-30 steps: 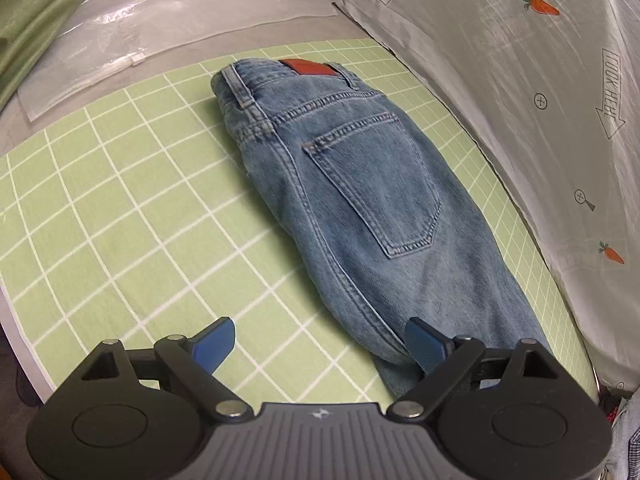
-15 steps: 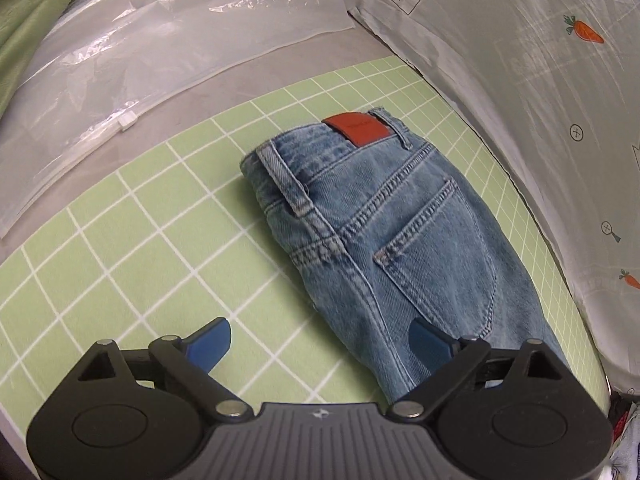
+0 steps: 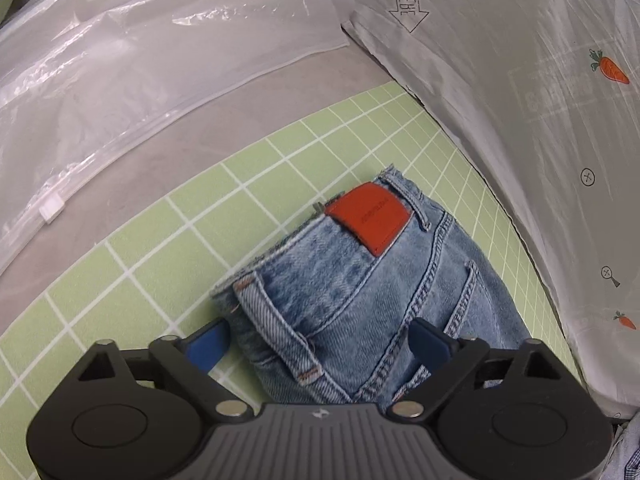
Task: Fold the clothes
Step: 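Fold the legs toward the waistband and open both grippers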
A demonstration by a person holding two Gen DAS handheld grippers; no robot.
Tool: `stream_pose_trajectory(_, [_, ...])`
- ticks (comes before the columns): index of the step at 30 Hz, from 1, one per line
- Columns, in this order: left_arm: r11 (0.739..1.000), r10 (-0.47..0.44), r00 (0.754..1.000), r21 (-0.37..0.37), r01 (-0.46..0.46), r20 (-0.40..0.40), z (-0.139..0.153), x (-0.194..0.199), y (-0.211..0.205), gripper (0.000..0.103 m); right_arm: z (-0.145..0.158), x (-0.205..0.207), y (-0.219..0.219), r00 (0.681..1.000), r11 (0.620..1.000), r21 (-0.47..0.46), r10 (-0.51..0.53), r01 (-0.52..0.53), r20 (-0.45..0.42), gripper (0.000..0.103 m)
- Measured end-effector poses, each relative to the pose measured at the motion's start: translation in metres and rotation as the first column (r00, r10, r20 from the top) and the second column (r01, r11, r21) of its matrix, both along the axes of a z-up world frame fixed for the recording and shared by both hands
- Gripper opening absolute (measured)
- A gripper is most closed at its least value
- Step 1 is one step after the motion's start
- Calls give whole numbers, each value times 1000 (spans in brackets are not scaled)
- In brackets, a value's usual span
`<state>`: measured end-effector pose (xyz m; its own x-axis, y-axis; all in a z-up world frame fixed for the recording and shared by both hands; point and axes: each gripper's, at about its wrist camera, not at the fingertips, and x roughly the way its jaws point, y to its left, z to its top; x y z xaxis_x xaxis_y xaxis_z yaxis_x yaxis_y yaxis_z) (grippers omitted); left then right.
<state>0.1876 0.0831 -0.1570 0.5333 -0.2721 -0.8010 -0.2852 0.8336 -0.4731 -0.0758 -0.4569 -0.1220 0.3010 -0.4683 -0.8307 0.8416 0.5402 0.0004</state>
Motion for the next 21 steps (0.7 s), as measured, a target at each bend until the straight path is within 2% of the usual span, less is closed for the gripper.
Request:
stream_pose_trajectory(2, [1000,-10,1000,23,10,3,1,4,-2,76,-1,0,2,1000,1000,-4,0,0,-11,103])
stream_pose_trajectory(3, [1000,-16,1000,24,16,7,1,5,-3,66,-1,-1,3,1000,1000,-6,0,0,-17,103])
stream_pose_trajectory(4, [1000,-18,1000,23,18,17,2,4,-3,50,-2,-1,3,1000,1000,-6,2,-2,-19,103])
stream_pose_trajectory(5, [1000,-24,999,18,23,29,4,4,-3,39,-4,-1,2,1000,1000,-3,3,-4,-18,103])
stream_pose_trajectory(6, [999,-37,998,7,37,49,8,4,-2,31,-5,-1,1,1000,1000,0,5,-5,-18,103])
stream_pose_trajectory(7, [999,-50,996,-3,50,70,12,5,-1,27,-6,-1,-1,1000,1000,4,8,-8,-15,103])
stream_pose_trajectory(10, [998,-65,986,-14,67,152,36,1,-6,26,-9,-2,-13,999,999,18,28,-28,19,103])
stream_pose_trajectory(13, [996,-93,970,29,89,224,63,-8,-31,25,-12,-3,-26,997,998,31,49,-50,53,103])
stream_pose_trajectory(16, [993,-119,948,54,108,294,87,-20,-68,24,-14,-7,-46,993,996,48,71,-76,97,103])
stream_pose_trajectory(21, [979,-196,909,119,163,368,116,-44,-152,24,-11,-28,-89,985,994,27,103,-108,141,103])
